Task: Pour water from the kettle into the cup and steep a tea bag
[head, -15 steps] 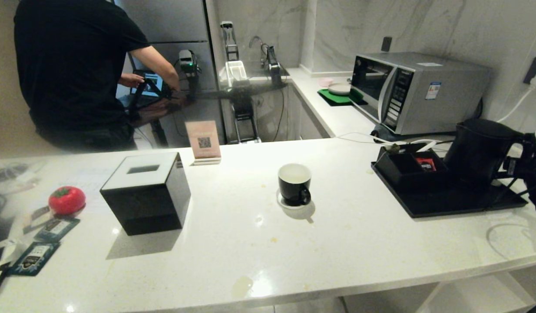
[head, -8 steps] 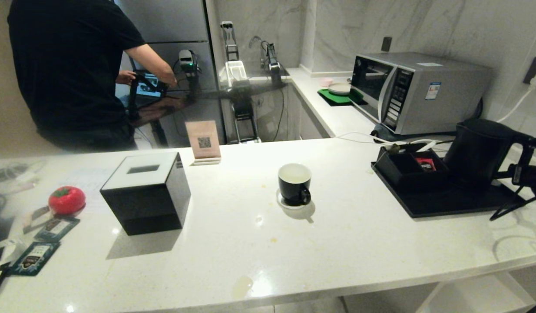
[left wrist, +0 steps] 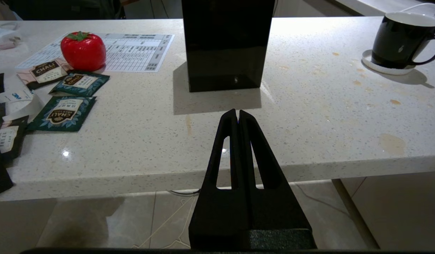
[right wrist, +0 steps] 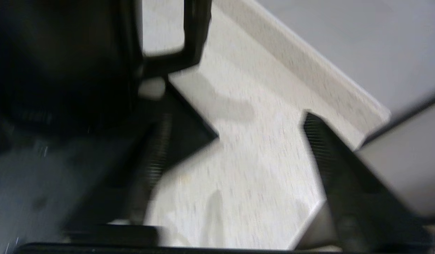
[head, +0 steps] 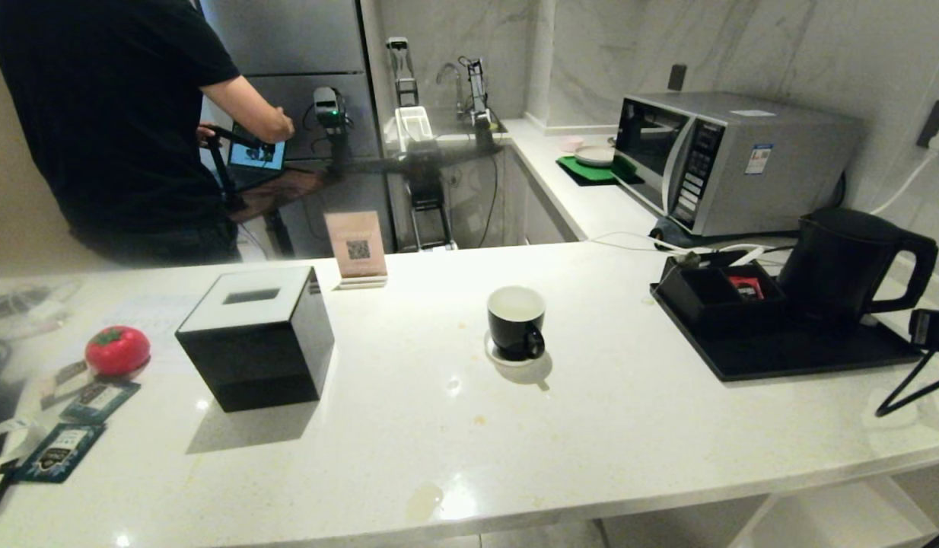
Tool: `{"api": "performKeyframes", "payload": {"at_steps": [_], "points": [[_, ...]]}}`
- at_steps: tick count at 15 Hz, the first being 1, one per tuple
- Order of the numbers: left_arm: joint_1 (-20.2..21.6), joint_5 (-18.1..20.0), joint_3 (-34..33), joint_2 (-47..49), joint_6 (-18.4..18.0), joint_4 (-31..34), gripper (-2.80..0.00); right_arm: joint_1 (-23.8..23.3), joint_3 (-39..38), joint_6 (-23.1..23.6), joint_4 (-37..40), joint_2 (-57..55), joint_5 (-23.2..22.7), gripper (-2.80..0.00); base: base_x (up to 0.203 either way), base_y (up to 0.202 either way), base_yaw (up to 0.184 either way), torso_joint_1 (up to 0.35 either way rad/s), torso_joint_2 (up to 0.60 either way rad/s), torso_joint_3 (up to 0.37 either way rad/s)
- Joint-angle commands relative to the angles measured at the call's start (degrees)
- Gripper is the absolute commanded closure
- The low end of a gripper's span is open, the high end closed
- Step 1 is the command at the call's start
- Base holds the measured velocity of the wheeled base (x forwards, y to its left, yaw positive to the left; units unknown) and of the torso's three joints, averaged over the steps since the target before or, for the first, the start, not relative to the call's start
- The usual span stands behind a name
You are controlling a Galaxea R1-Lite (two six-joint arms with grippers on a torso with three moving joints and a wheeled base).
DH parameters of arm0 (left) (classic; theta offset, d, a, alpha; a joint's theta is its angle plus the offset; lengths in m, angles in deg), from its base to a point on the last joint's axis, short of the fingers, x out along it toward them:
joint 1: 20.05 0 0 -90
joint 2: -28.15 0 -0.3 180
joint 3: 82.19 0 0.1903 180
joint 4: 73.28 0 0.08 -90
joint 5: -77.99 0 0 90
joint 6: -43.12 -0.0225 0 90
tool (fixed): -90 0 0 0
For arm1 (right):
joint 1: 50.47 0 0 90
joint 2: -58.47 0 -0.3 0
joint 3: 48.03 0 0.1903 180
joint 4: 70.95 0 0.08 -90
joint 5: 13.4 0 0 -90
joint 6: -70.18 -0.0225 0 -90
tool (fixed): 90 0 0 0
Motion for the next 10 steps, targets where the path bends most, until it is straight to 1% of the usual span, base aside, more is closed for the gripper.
{"api": "performKeyframes", "payload": {"at_steps": [1,5,8,10], "points": [[0.0,0.0,0.0,0.0,0.0,0.0,0.00,0.0,-5.5,0.1,-1.3,4.3,0.0,0.00,0.000,0.000,0.000,0.000,0.00,0.000],[-0.1,0.0,0.0,0.0,0.0,0.0,0.00,0.1,-13.0,-0.1,-1.7,11.9,-0.5,0.00,0.000,0.000,0.000,0.000,0.00,0.000],[0.0,0.0,0.0,0.1,0.1,0.0,0.00,1.0,-18.5,-0.3,0.6,20.9,-4.0,0.00,0.000,0.000,0.000,0.000,0.00,0.000],[0.0,0.0,0.0,0.1,0.1,0.0,0.00,3.4,-22.6,-0.3,3.9,27.8,-5.8,0.00,0.000,0.000,0.000,0.000,0.00,0.000]]}}
